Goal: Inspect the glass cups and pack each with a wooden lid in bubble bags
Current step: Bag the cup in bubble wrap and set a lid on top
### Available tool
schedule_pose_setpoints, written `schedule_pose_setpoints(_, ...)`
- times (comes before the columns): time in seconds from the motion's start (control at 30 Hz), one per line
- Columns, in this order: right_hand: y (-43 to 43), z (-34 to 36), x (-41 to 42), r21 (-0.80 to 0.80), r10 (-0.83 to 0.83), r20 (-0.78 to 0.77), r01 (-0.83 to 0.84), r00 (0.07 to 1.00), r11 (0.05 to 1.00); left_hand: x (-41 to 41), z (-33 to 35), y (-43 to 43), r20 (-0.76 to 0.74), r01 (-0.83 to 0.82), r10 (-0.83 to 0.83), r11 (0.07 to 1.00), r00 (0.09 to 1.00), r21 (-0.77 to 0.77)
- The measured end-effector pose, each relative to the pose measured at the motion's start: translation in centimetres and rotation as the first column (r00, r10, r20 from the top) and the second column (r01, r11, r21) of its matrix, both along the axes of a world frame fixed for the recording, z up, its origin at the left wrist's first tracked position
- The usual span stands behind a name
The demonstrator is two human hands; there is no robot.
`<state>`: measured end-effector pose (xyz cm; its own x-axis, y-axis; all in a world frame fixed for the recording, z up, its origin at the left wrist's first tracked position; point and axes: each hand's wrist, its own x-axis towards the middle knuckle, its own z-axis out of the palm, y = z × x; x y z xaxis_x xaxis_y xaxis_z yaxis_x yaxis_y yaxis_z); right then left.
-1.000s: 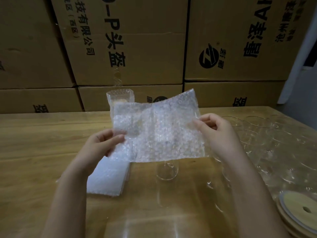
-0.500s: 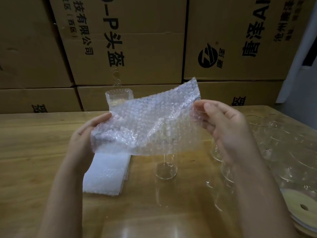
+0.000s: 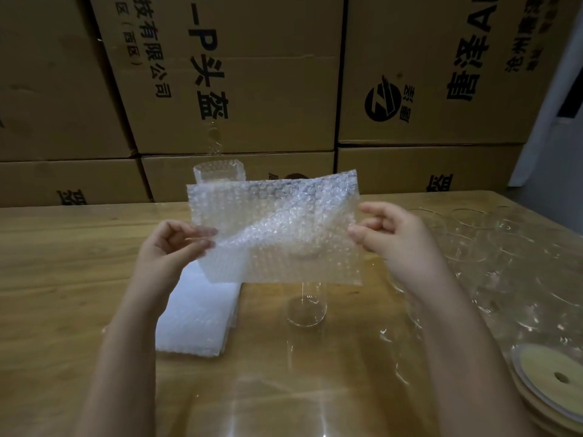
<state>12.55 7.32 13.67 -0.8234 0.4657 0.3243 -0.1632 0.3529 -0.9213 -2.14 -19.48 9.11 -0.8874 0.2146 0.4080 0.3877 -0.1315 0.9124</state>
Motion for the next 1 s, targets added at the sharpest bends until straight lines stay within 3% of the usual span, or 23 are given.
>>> schedule_pose_setpoints(0.03, -0.1, -0.1, -0.1, 0.021, 0.001, 0.015, -0.002, 1.000, 1.000, 0.1, 0.3, 0.3, 0.000, -0.092, 0.093, 0.991, 0.996, -0.099)
schedule_pose_setpoints(0.1, -0.5, -0.2, -0.2, 0.063, 0.015, 0.022, -0.016, 1.000, 0.998, 0.8, 1.3, 1.3, -0.114, -0.340, 0.321, 0.884, 0.940, -0.320)
schedule_pose_setpoints(0.17, -1.1, 0.0, -0.4, 0.104, 0.022, 0.002, -0.022, 1.000, 0.994, 2.5, 2.9, 2.6, -0.319, -0.452, 0.345, 0.810, 0.883, -0.374)
schedule_pose_setpoints(0.23, -2.1, 0.1, -0.4, 0.146, 0.032, -0.036, -0.027, 0.999, 0.989, 4.6, 4.4, 3.8, -0.360, -0.330, 0.177, 0.842, 0.916, -0.427)
schedule_pose_setpoints(0.33, -4.0, 0.3, -0.4, 0.166, 0.079, -0.079, -0.065, 0.994, 0.984, 7.4, 5.7, 5.3, -0.183, -0.034, -0.080, 0.835, 0.980, -0.549)
schedule_pose_setpoints(0.43, -5.4, 0.4, -0.3, 0.110, 0.155, -0.096, -0.145, 0.983, 0.983, 8.4, 6.1, 6.0, -0.153, -0.010, -0.092, 0.828, 0.984, -0.561)
schedule_pose_setpoints(0.57, -6.0, 0.6, -0.2, 0.021, 0.282, -0.116, -0.281, 0.952, 0.959, 8.8, 6.6, 5.9, -0.045, 0.136, -0.175, 0.879, 0.983, -0.457)
schedule_pose_setpoints(0.67, -6.1, 0.7, -0.1, 0.031, 0.356, -0.116, -0.355, 0.927, 0.934, 8.6, 6.7, 5.6, 0.008, 0.146, -0.155, 0.912, 0.988, -0.384)
schedule_pose_setpoints(0.83, -5.9, 0.6, -0.2, 0.025, 0.250, -0.162, -0.249, 0.955, 0.968, 8.6, 6.9, 5.5, 0.032, 0.025, -0.014, 0.917, 0.999, -0.397)
schedule_pose_setpoints(0.9, -5.5, 0.6, -0.1, 0.060, 0.126, -0.196, -0.117, 0.973, 0.991, 8.7, 6.9, 5.2, -0.057, -0.128, 0.114, 0.889, 0.992, -0.439)
schedule_pose_setpoints(1.0, -4.8, 0.6, 0.0, 0.245, -0.132, -0.212, 0.184, 0.968, 0.952, 8.9, 7.0, 5.0, -0.350, -0.454, 0.299, 0.693, 0.888, -0.560)
